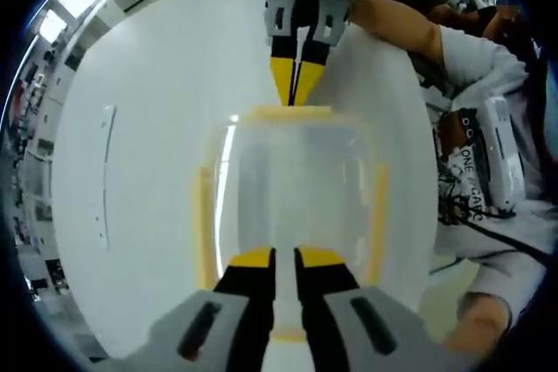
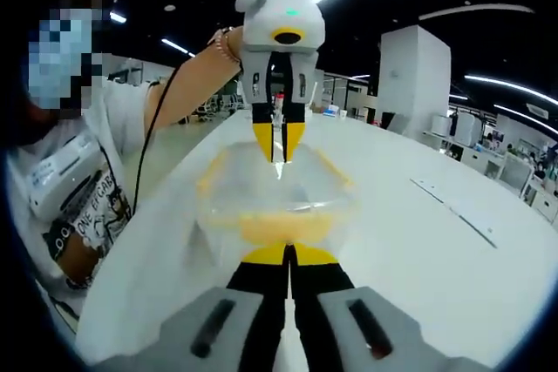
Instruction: Snap each plastic latch of the storage box into its locked position after aligning the lid with the box until every specified latch is closed and the lid sits flush.
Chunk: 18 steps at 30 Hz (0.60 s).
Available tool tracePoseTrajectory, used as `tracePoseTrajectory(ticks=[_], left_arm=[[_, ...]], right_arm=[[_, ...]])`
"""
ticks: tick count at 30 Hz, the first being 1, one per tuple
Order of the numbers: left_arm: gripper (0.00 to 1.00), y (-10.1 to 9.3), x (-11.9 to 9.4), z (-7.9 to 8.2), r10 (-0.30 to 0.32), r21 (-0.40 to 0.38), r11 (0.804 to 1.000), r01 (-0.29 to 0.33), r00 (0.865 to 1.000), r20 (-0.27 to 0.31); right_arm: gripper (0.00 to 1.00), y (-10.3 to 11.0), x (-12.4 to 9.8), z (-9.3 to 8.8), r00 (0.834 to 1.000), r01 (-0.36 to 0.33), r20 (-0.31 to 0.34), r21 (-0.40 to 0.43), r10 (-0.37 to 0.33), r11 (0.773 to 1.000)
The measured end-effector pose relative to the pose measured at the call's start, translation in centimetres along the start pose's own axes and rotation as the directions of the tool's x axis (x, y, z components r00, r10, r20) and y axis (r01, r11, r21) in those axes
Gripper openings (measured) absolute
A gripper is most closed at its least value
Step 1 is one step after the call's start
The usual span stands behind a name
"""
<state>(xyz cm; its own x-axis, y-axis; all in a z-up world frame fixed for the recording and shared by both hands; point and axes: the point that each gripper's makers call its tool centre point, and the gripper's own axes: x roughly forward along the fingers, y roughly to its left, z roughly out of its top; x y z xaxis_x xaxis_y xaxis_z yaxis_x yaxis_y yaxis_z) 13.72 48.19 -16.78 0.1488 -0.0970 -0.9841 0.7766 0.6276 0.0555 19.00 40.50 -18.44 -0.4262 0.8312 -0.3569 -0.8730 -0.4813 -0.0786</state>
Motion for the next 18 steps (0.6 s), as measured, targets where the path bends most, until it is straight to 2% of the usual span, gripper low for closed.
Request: tracePoseTrajectory(ticks=[10,14,18], left_arm=[[0.08,-0.2,0.06,-0.1,0.002,-0.001,1.0,-0.002,1.0,-0.006],[0.08,-0.22,0.08,-0.09,0.002,0.0,1.0,-0.002,1.0,-0.004],[0.07,-0.25,0.11,-0.04,0.003,0.002,1.0,-0.003,1.0,-0.005]], right_arm=[[0.0,-0.41,-0.26,-0.14,1.0,-0.001,0.012,0.011,0.001,1.0],[0.0,-0.21,-0.31,0.41,0.999,-0.011,0.046,0.014,0.011,1.0],[0.0,-0.24,-0.32,0.35,0.999,-0.005,0.041,0.006,0.004,1.0]])
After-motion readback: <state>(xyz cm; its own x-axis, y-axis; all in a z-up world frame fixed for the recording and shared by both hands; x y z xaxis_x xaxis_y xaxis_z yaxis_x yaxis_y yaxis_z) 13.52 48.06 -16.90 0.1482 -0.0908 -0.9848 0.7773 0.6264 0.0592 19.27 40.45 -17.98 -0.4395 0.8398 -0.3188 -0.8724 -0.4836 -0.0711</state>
